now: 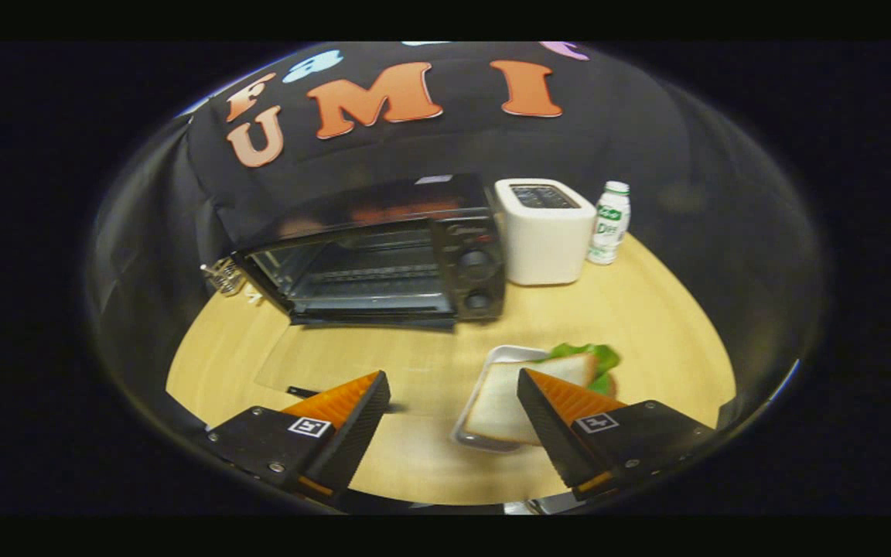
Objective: Open the toaster oven, put the food inside, and close the toaster oven door.
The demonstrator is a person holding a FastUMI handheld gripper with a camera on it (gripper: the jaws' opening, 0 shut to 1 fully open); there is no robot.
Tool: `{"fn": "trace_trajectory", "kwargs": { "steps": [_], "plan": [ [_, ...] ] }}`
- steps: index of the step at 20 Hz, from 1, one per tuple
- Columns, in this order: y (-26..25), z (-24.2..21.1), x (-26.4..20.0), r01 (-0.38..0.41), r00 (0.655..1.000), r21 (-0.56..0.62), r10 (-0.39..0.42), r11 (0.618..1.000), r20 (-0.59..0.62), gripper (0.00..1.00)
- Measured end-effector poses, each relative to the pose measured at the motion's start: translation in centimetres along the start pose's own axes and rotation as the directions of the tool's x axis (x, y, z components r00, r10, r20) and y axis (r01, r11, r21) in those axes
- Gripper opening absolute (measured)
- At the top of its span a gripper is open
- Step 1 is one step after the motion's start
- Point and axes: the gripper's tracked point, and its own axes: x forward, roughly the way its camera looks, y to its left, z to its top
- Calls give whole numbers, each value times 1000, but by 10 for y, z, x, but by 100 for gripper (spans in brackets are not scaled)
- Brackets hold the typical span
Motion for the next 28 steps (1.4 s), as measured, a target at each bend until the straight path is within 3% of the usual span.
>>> {"fn": "trace_trajectory", "kwargs": {
  "steps": [4,7,10,14,16,17,21,24,28],
  "plan": [
    [-46,7,-3,101,994,8,-101,995,31,98],
    [-72,-10,5,152,988,31,-151,988,-16,97],
    [-75,-42,18,113,986,90,-100,989,-134,97],
    [-62,-54,28,45,986,195,-12,980,-167,93],
    [-59,-54,30,10,985,206,25,978,-170,87],
    [-61,-54,30,1,984,189,32,982,-172,79],
    [-79,-45,27,5,984,141,20,990,-179,64],
    [-81,-34,20,-22,982,232,64,973,-176,47],
    [-80,-29,14,-41,980,294,96,955,-174,35]
  ]
}}
